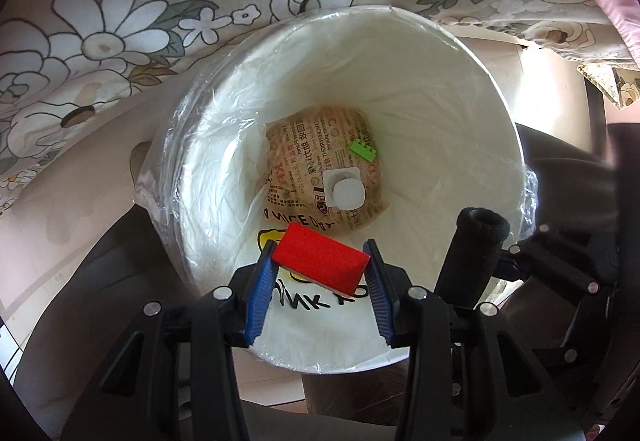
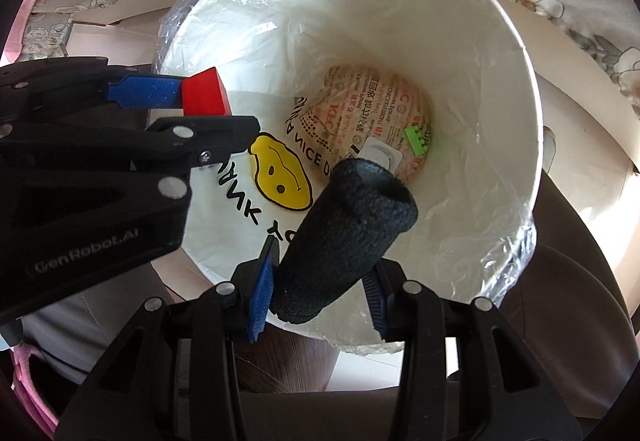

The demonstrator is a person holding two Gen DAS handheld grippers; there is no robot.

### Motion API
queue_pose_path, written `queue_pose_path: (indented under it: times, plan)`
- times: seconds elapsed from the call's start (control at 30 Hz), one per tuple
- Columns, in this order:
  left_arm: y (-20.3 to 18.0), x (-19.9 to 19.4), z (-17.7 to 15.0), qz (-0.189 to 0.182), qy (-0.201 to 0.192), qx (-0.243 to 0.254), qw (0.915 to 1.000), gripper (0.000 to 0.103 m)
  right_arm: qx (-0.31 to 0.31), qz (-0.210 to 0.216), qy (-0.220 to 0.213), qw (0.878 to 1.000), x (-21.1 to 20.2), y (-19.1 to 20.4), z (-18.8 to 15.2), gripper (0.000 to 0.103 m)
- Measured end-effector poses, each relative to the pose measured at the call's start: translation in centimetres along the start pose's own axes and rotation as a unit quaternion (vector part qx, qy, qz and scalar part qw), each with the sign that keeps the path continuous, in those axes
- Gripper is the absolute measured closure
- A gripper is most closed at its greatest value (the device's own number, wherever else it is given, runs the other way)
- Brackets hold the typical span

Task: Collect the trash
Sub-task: 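Open left tool to drop the red block while right tool drops the black foam tube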

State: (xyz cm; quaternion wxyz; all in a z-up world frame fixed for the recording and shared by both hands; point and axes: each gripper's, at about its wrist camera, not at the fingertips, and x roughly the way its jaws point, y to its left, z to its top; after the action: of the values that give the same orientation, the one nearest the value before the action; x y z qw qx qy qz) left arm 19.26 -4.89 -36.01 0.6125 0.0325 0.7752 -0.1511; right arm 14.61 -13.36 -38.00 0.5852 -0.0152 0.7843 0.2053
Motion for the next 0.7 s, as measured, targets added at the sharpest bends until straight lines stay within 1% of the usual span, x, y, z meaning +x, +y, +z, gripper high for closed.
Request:
queue_pose_path:
  times: [0.17,0.2,0.23,0.27,0.3,0.33,0.37,0.47,0.6,0.7]
  plan:
    - [0.2,1.1,0.6,0.001,0.009,-0.004,1.0000,0.057,0.005,0.000,0.008,1.000,0.8,-0.3,0.2,0.060]
    - [0.2,1.1,0.7,0.001,0.009,-0.006,0.9999,0.053,0.005,-0.001,0.009,1.000,0.8,-0.3,0.2,0.060]
    - [0.3,1.1,0.7,0.000,0.010,-0.008,0.9999,0.048,0.006,-0.002,0.010,1.000,0.8,-0.3,0.4,0.054]
    - [0.4,1.3,1.0,-0.001,0.012,-0.013,0.9998,0.036,0.008,-0.004,0.009,1.000,0.7,-0.4,0.4,0.045]
    - [0.5,1.3,1.0,-0.003,0.013,-0.017,0.9998,0.029,0.009,-0.007,0.007,1.000,0.7,-0.5,0.5,0.042]
    - [0.6,1.2,1.0,-0.006,0.016,-0.020,0.9997,0.028,0.012,-0.011,0.004,1.000,0.6,-0.6,0.5,0.037]
    - [0.7,1.2,1.0,-0.008,0.017,-0.021,0.9996,0.028,0.016,-0.011,0.003,1.000,0.6,-0.7,0.5,0.036]
    - [0.6,1.2,1.0,-0.001,0.014,-0.018,0.9997,0.028,0.028,-0.001,0.003,1.000,0.5,-1.1,0.5,0.036]
    - [0.4,1.1,0.7,0.001,0.013,-0.013,0.9998,0.028,0.023,-0.003,0.004,1.000,0.4,-0.9,0.3,0.036]
    - [0.3,1.0,0.5,0.004,0.012,-0.012,0.9999,0.028,0.013,-0.013,0.000,1.000,-0.1,-0.3,0.0,0.036]
